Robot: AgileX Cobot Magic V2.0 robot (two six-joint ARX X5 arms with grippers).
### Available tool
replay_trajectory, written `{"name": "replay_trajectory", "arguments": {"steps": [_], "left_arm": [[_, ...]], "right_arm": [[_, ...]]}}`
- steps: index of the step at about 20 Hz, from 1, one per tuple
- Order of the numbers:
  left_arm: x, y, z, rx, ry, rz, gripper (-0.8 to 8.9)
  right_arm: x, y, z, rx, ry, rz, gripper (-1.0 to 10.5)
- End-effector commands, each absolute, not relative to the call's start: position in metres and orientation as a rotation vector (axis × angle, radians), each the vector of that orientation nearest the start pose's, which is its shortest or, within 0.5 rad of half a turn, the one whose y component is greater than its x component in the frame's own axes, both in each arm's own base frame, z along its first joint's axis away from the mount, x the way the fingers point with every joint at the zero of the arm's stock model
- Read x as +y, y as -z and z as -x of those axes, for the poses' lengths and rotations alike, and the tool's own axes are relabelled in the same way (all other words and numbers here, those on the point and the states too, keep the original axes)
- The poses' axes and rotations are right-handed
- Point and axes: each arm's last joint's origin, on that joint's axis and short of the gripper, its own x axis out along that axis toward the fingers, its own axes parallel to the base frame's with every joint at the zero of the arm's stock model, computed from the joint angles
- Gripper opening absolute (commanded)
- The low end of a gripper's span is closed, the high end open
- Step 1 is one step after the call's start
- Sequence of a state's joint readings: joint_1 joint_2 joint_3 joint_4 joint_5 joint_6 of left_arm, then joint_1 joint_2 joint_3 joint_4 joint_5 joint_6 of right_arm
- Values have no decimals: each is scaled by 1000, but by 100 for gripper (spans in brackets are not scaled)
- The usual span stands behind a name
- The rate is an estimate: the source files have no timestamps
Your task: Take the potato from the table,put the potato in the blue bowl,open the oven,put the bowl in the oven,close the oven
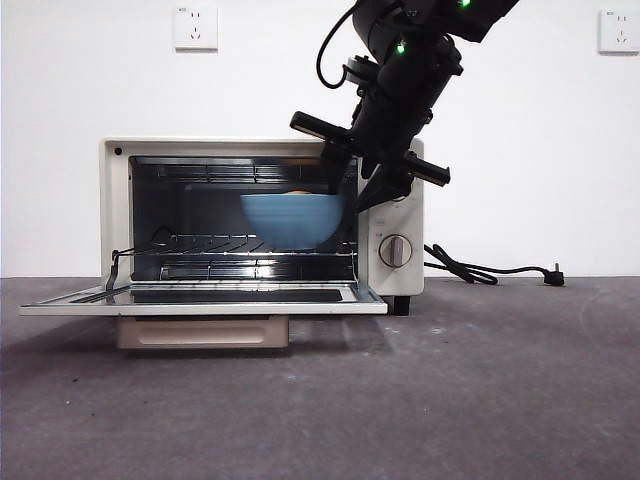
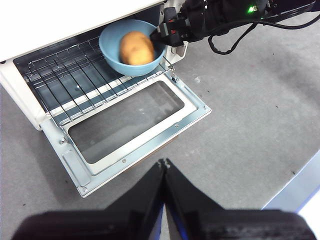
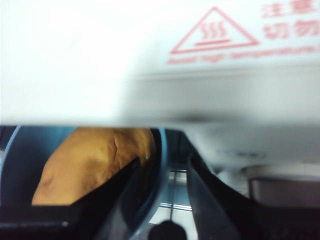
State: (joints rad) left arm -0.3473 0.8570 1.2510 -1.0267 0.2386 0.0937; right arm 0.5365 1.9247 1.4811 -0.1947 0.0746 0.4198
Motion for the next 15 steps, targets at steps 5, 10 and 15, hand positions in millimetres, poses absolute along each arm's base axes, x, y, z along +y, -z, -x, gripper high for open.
{"name": "replay_trajectory", "arguments": {"steps": [5,10,15], "left_arm": [[-50,-396,-117,608,601,-138,-8],[-50,-395,-117,610,599,-140,-8],[-50,-395,-117,611,601,-146,-8]], "right_arm": [[223,-243,-375,705,-350,-219,165],[220,-261,-368,675,-368,-230,164],[211,-282,-353,698,-375,-194,163]]}}
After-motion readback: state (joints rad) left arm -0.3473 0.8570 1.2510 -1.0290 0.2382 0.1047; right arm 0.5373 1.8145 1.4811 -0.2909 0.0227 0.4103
